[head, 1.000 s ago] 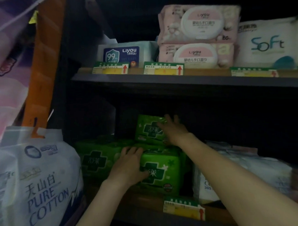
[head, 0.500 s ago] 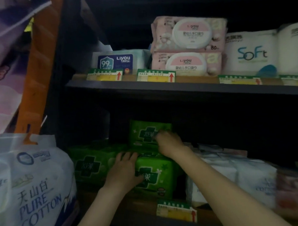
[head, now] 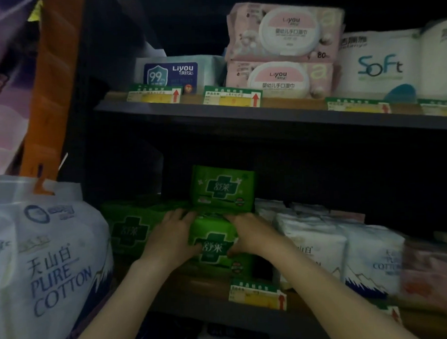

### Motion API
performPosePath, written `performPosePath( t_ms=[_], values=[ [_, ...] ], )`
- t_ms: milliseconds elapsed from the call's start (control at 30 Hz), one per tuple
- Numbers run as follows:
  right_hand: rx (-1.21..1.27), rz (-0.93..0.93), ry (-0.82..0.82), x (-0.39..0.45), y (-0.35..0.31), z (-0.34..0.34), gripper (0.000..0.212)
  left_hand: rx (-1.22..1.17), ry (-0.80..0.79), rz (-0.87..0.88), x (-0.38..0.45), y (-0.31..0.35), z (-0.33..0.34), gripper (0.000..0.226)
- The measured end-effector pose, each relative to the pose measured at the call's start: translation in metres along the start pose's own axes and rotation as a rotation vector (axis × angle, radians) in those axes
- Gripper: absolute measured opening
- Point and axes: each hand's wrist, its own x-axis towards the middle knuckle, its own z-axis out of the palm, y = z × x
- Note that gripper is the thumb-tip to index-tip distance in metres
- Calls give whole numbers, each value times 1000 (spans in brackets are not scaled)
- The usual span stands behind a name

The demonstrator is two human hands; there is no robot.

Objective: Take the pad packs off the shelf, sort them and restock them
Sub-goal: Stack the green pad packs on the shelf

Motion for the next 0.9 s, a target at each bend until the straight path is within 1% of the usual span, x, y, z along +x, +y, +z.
performPosePath(
  t_ms=[67, 133, 200, 267, 300, 333, 400, 467, 500, 567, 667, 733, 800, 833, 900],
  values=[
    [22, 35, -59, 8, -2, -12, 73, -8, -4, -97, -2, -13, -1, 84],
    [154, 72, -84, 22, -7, -24, 75, -41, -34, -163, -2, -25, -1, 84],
    [268, 63, -85, 37, -9, -30, 78, -17, -54, -155, 2, -29, 1, 75],
    [473, 98, -150, 50, -12, -31, 78, 57, -25, -144, 8, -33, 1, 70],
    [554, 143, -168, 57, -9, -29, 74, 88, -1, -145, 11, -35, 0, 70],
    [566, 168, -184, 63, -5, -26, 69, 105, 19, -152, 15, -38, 0, 69],
    [458, 234, -209, 74, 7, -16, 61, 109, 45, -168, 22, -44, 0, 65],
    [346, 309, -189, 81, 19, -5, 60, 115, 60, -169, 29, -46, 4, 61],
    [307, 318, -173, 85, 22, -1, 60, 121, 72, -170, 33, -48, 6, 61],
    [274, 250, -150, 83, 19, -1, 56, 107, 93, -178, 42, -49, 10, 59],
    [339, 88, -74, 65, 2, -12, 53, 68, 116, -201, 54, -44, 19, 49],
    [390, 21, -123, 48, -11, -18, 60, 31, 110, -205, 56, -40, 22, 47],
    [241, -28, -198, 31, -22, -15, 73, -4, 93, -171, 56, -41, 25, 50],
    [125, -51, -173, 24, -26, -10, 81, -33, 83, -146, 53, -42, 25, 52],
    [-105, -79, -52, 18, -29, 0, 93, -106, 97, -98, 42, -44, 20, 53]
  ],
)
